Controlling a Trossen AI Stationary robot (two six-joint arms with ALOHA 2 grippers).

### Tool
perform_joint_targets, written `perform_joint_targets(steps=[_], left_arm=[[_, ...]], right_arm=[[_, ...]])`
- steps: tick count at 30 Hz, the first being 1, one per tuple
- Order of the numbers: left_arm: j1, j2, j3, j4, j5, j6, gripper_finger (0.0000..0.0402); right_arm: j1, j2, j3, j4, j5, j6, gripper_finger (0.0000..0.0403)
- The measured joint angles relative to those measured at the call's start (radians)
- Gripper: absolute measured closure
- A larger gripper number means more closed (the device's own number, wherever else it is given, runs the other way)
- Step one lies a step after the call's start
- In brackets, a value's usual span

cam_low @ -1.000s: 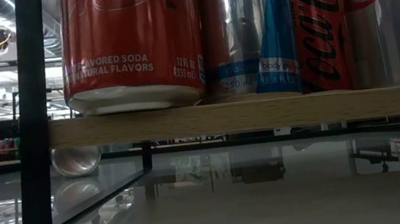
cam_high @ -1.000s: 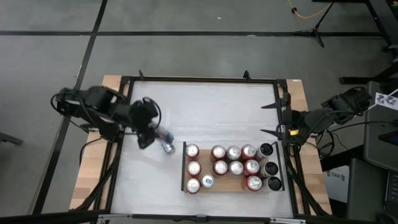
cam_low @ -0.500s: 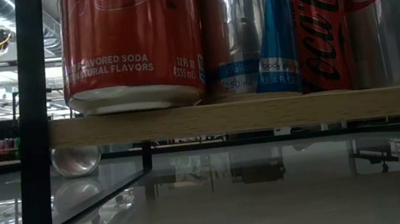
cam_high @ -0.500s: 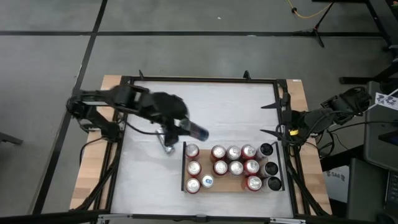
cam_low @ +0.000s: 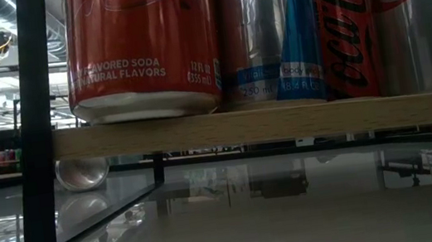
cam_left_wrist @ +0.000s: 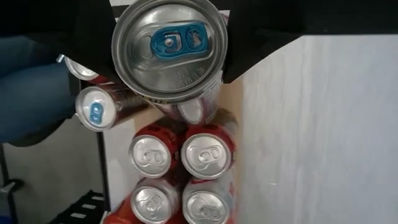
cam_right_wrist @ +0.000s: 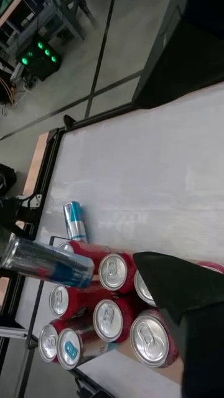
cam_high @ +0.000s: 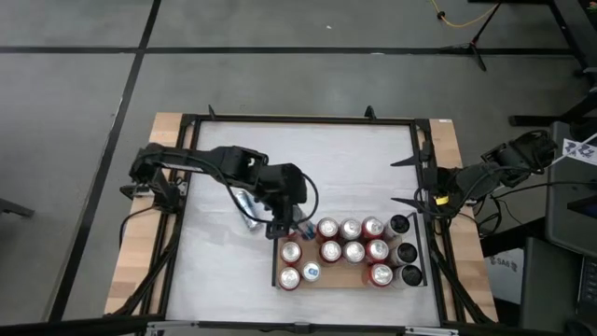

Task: Place canned beverage on shelf
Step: Put the bottom left blue soda can on the shelf

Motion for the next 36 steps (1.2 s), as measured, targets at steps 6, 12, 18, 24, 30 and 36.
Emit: perform_joint_targets(steps=[6,12,18,24,30,36], left_arm=[[-0.001,-0.001,0.0,0.019,0.014,0.0,0.019],[-0.017,0.015,0.001,0.029,0.013,0.0,0.019],[-0.031,0.056,0.0,0.027,0.012,0.0,0.019],[-0.033,0.079,0.0,0.027,-0.013,0.0,0.019],[-0.034,0.097,0.0,0.028,-0.013,0.0,0.019],[-0.038,0.128,0.0,0.027,-0.017,0.0,0.019]], right_arm=[[0.0,0.0,0.0,0.0,0.001,0.0,0.0017],[0.0,0.0,0.0,0.0,0.001,0.0,0.0017],[0.0,0.0,-0.001,0.0,0.001,0.0,0.0017],[0.0,0.0,-0.001,-0.005,-0.007,0.0,0.0017],[0.0,0.0,-0.001,-0.008,-0.007,0.0,0.0017],[0.0,0.0,-0.001,-0.008,-0.008,-0.001,0.0017]])
